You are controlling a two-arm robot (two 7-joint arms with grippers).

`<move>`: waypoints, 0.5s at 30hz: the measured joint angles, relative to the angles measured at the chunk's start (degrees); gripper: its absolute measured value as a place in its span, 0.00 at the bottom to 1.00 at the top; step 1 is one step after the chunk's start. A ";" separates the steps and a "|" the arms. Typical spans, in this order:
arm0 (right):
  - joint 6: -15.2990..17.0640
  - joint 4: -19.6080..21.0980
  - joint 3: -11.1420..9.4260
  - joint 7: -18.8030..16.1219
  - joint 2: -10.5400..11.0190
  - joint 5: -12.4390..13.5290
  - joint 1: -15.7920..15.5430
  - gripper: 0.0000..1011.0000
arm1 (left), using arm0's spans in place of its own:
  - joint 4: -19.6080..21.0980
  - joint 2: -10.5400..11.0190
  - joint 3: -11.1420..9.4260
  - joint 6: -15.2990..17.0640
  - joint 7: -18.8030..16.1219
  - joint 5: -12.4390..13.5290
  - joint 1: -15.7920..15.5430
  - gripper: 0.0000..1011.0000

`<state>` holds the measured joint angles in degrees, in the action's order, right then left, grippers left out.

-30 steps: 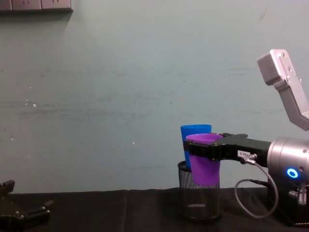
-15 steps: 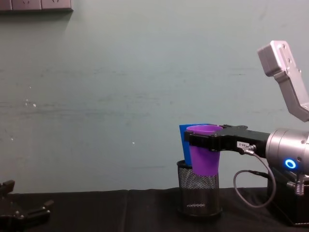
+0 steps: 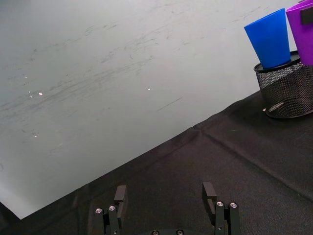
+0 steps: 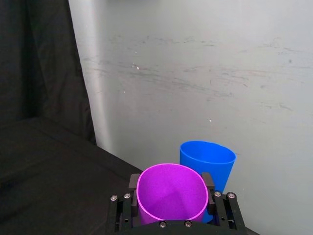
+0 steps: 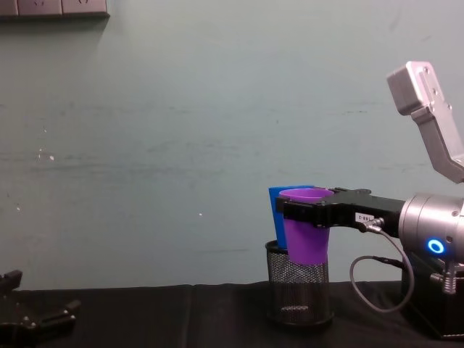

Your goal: Pick up one cup with a gripper and tap it against the other cup.

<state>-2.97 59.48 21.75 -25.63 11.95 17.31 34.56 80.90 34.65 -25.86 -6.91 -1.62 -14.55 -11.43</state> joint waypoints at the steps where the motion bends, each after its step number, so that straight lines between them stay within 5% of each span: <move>1: 0.00 0.01 0.01 0.00 0.00 0.00 -0.01 0.75 | 0.00 0.00 0.00 0.00 0.00 0.00 0.00 0.99; 15: 0.00 0.03 0.06 0.01 0.06 0.00 -0.05 0.75 | 0.00 0.00 0.00 0.00 0.00 0.00 0.00 0.99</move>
<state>-2.98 59.51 21.80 -25.62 12.01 17.31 34.51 80.90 34.64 -25.86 -6.91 -1.62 -14.55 -11.43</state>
